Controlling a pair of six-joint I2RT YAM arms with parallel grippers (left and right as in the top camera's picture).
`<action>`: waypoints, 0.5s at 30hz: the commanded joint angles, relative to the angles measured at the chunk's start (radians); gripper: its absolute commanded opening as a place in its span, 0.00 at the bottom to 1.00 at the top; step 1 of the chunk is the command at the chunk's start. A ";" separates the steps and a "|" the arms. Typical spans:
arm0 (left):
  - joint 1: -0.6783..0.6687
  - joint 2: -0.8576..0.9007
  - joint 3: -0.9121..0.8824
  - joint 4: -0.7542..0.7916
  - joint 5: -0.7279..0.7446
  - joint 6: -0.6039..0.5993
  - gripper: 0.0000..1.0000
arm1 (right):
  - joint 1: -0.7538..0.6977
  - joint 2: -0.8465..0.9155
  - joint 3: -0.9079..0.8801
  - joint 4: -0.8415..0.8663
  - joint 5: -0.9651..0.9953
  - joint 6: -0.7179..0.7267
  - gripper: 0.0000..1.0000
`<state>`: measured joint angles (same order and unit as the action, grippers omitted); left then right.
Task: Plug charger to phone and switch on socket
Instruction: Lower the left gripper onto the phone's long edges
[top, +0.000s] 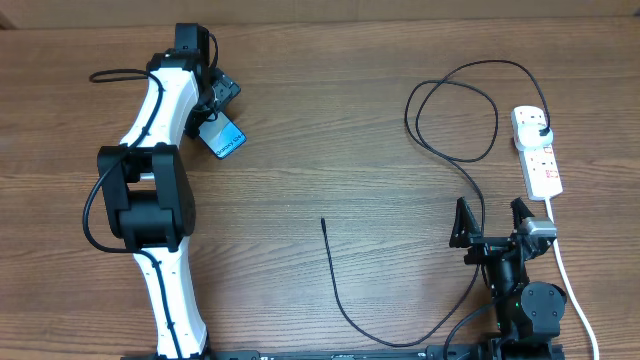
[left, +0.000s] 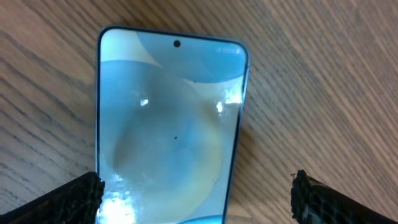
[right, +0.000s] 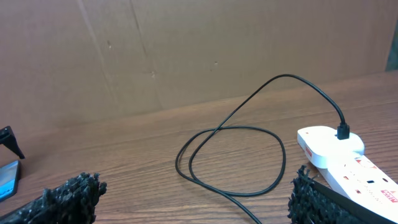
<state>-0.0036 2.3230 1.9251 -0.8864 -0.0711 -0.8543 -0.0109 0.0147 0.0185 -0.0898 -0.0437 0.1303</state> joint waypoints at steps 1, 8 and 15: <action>0.015 0.013 0.019 -0.010 0.010 0.020 1.00 | 0.000 -0.011 -0.011 0.006 0.013 -0.003 1.00; 0.017 0.013 0.019 -0.019 0.009 0.024 1.00 | 0.000 -0.011 -0.011 0.006 0.013 -0.003 1.00; 0.016 0.013 0.013 -0.029 -0.001 0.020 1.00 | 0.000 -0.011 -0.011 0.006 0.013 -0.003 1.00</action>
<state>0.0086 2.3230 1.9251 -0.9127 -0.0669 -0.8539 -0.0109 0.0147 0.0185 -0.0895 -0.0437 0.1303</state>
